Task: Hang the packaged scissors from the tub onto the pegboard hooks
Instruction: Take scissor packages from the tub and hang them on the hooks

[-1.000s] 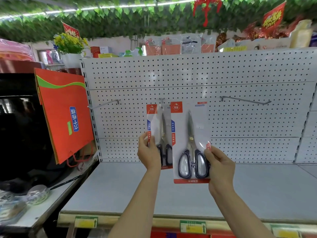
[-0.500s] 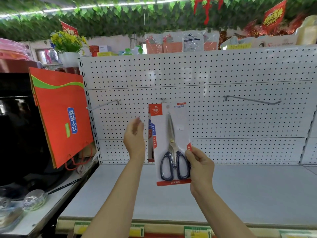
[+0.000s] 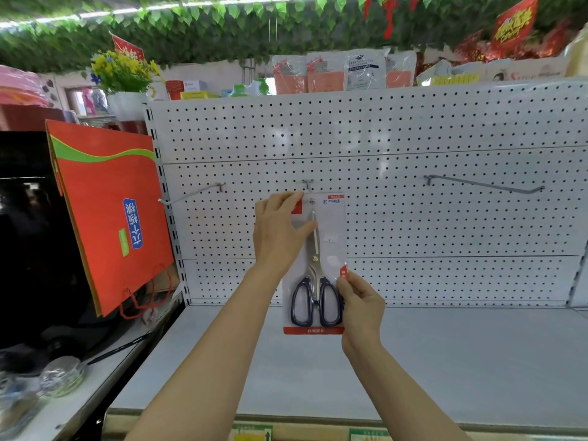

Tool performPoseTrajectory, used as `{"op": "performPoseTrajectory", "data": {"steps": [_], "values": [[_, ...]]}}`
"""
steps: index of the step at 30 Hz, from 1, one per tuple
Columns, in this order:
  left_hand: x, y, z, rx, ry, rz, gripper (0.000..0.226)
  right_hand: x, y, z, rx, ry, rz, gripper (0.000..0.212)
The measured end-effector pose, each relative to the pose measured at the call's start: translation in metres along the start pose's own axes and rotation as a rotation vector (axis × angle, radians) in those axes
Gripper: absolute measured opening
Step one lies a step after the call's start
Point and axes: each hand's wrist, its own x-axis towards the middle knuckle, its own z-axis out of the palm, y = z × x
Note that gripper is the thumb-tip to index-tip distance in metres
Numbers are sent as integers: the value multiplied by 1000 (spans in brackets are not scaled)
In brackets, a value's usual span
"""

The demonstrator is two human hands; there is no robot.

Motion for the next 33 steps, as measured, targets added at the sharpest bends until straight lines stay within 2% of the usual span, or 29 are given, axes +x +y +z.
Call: {"op": "performPoseTrajectory", "data": {"steps": [6,9,19,24,28,31,33], "values": [[15,-11,16,111,-10,44,64,19,11,10,-9,-16,37,22],[22,-15,20,159,-13,66,65,32,17,11,-42,-18,53,15],[22,-23,24,139,-50,106,67,60,28,7,-257,-74,38,9],[21,-24,19,128,-84,114,71,64,28,1,-354,-50,-44,11],[17,-26,9,108,-125,112,75,60,26,-16,-496,22,-118,32],[0,-23,1,62,-4,156,74,55,17,-39,-771,64,-303,36],[-22,-13,0,53,144,296,70,50,5,-58,-966,78,-432,38]]}}
